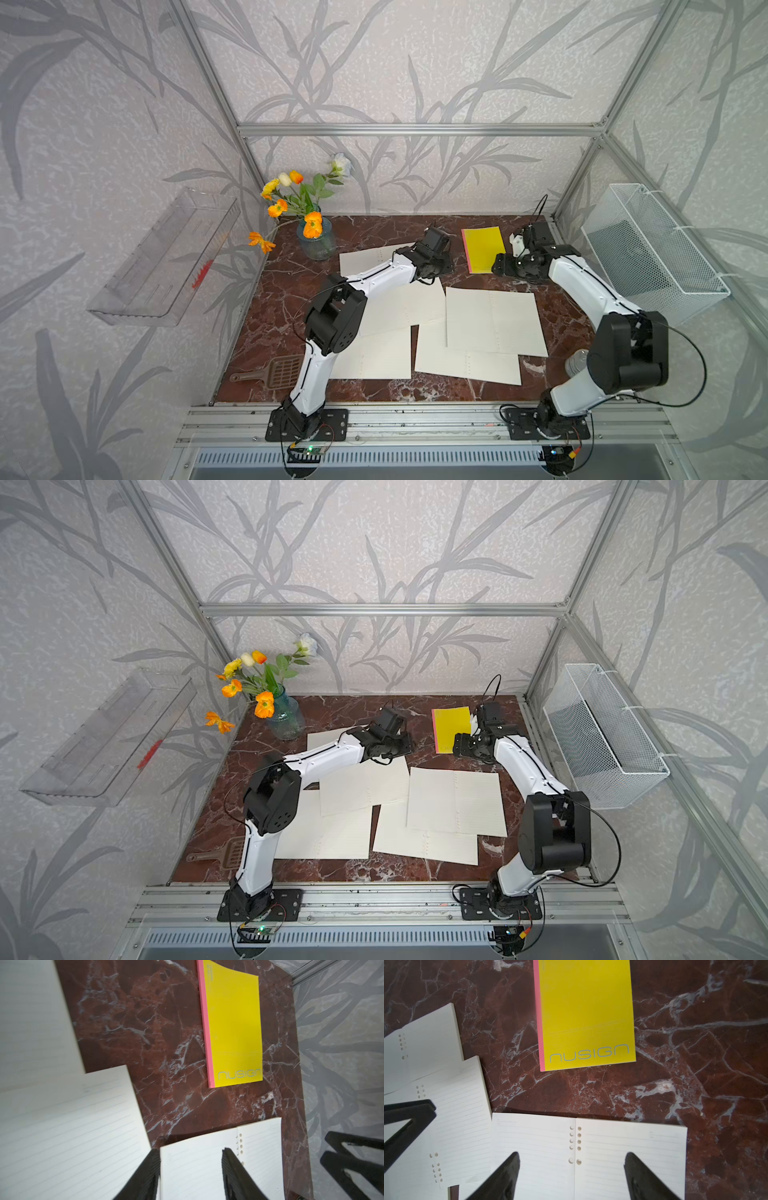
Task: Close the notebook
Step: Place the notebook at the center of the board, then move the notebook to the center of the board.
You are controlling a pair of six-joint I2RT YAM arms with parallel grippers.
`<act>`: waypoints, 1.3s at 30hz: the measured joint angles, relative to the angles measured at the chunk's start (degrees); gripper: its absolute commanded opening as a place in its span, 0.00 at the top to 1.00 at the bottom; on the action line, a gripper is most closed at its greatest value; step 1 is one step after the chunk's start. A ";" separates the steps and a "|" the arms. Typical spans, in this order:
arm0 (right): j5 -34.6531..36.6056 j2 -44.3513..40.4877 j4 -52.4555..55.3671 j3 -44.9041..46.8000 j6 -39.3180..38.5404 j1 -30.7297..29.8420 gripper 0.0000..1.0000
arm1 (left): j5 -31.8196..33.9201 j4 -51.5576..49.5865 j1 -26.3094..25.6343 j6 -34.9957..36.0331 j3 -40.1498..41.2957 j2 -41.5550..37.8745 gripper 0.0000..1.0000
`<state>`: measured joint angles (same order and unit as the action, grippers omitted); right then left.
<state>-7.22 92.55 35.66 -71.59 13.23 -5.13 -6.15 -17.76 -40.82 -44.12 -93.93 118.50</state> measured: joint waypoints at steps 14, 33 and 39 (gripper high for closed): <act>6.54 24.22 4.39 -22.14 -5.33 -6.03 0.15 | 5.03 0.46 6.71 1.64 22.67 -19.52 0.47; 9.73 38.21 11.61 -37.16 -11.69 -8.31 0.15 | 6.62 -0.24 10.58 2.01 26.60 -24.24 0.47; 11.69 41.27 14.27 -40.61 -11.93 -8.48 0.16 | 6.71 -0.26 10.95 2.01 27.10 -24.76 0.47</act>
<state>4.47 133.82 49.93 -112.20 1.30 -13.61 0.56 -18.02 -29.87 -42.11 -66.83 93.73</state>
